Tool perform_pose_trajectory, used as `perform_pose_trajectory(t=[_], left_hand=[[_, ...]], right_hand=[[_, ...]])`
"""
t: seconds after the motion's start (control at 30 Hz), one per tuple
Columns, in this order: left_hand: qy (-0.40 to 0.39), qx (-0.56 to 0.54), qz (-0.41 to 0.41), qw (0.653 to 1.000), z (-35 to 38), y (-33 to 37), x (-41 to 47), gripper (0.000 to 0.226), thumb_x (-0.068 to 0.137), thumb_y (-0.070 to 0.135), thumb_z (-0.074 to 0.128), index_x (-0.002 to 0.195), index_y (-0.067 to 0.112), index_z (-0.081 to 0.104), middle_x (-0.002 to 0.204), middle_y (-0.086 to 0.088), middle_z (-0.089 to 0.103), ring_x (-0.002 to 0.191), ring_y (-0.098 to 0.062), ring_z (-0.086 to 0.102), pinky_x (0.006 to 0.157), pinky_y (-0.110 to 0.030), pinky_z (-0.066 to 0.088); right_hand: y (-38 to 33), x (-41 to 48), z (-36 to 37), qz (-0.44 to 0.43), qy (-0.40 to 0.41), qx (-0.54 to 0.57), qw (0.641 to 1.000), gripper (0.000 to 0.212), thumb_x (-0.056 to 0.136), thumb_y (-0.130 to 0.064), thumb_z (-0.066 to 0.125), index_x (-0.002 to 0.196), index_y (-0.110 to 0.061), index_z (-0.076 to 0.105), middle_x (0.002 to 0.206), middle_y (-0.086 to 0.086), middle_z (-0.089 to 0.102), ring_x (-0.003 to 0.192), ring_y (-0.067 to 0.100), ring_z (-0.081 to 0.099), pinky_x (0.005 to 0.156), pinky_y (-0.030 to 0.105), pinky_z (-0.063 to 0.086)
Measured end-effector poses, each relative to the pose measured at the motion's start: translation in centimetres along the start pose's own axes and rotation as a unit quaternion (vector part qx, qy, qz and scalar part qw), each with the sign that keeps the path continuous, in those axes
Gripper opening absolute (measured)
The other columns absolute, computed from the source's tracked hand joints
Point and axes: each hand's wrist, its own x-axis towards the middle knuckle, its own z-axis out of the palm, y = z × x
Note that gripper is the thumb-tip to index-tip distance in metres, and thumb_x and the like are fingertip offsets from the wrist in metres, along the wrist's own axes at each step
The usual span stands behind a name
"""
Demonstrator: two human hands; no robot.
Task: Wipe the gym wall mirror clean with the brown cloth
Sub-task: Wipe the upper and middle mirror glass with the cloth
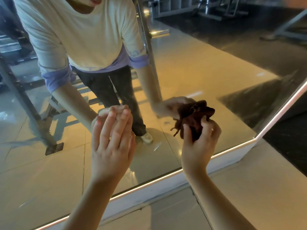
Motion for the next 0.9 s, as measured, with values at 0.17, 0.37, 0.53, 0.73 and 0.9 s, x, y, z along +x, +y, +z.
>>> perform_pose_trajectory(t=[0.17,0.37,0.53,0.73,0.9], left_hand=[[0.008,-0.009,0.01,1.0,0.1,-0.1,0.1,0.072,0.092,0.013,0.068,0.153,0.005,0.031,0.156,-0.007,0.027,0.146,-0.027,0.023,0.125,-0.045,0.014],[0.014,-0.013,0.015,1.0,0.2,-0.2,0.1,0.07,0.09,0.012,0.069,0.15,0.004,0.036,0.156,-0.006,0.027,0.145,-0.026,0.024,0.124,-0.046,0.016],[0.011,-0.011,0.018,1.0,0.2,-0.2,0.1,0.072,0.09,0.012,0.07,0.151,0.004,0.034,0.154,-0.008,0.032,0.144,-0.026,0.024,0.125,-0.045,0.015],[0.014,0.0,0.016,1.0,0.3,-0.2,0.0,0.07,0.09,0.013,0.07,0.151,0.004,0.035,0.151,-0.011,0.037,0.145,-0.027,0.024,0.125,-0.045,0.014],[0.003,0.001,0.02,1.0,0.1,-0.3,-0.1,0.07,0.092,0.014,0.068,0.152,0.004,0.033,0.152,-0.011,0.035,0.145,-0.027,0.023,0.125,-0.045,0.014]], right_hand=[[2.5,1.7,-0.5,0.065,0.045,-0.007,0.997,0.018,0.088,-0.003,0.066,0.105,-0.001,0.064,0.117,0.018,0.058,0.103,0.025,0.061,0.081,0.046,0.057],[1.1,-0.1,-0.8,0.091,-0.002,-0.002,0.996,0.017,0.088,-0.007,0.067,0.104,-0.001,0.065,0.115,0.015,0.058,0.101,0.011,0.056,0.083,0.008,0.045],[2.4,2.2,-0.9,0.192,0.045,0.004,0.98,0.015,0.092,-0.01,0.064,0.106,-0.004,0.062,0.118,0.013,0.058,0.093,0.003,0.052,0.082,0.01,0.046],[0.4,0.7,-1.0,0.067,-0.003,0.024,0.997,0.016,0.086,-0.009,0.066,0.1,-0.001,0.063,0.109,0.014,0.059,0.094,-0.004,0.052,0.082,0.009,0.046],[3.1,3.6,-1.8,0.24,0.029,-0.009,0.97,0.021,0.094,-0.014,0.061,0.113,-0.004,0.061,0.12,0.014,0.059,0.091,-0.01,0.048,0.08,0.004,0.041]])
